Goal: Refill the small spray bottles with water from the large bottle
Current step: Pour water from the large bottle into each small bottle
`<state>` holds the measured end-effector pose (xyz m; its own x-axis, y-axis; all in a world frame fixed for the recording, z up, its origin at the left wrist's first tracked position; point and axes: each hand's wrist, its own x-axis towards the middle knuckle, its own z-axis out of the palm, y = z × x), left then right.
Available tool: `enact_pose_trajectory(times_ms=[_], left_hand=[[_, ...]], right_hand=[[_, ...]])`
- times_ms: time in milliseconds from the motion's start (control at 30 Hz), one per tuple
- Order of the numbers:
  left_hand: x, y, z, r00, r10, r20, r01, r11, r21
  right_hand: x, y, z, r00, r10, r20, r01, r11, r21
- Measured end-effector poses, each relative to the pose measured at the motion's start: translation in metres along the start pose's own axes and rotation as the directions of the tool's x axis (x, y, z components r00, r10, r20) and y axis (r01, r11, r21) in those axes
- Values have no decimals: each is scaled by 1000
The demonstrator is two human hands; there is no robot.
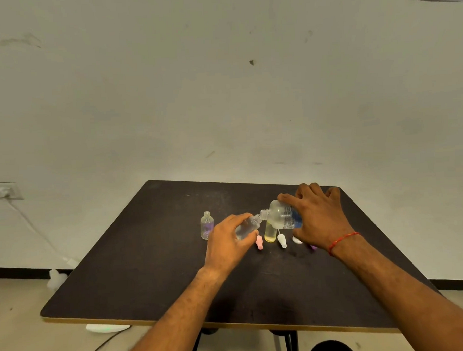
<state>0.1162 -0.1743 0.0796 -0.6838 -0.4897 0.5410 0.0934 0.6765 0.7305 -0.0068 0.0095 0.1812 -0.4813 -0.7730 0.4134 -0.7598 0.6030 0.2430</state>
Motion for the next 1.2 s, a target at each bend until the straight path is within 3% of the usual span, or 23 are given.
enact_pose_trajectory(times_ms=[1200], left_hand=[[-3,0,0,1000,-12,-17,11,999,-40]], right_hand=[[3,-2,-6,1000,-28,2,28,998,-49]])
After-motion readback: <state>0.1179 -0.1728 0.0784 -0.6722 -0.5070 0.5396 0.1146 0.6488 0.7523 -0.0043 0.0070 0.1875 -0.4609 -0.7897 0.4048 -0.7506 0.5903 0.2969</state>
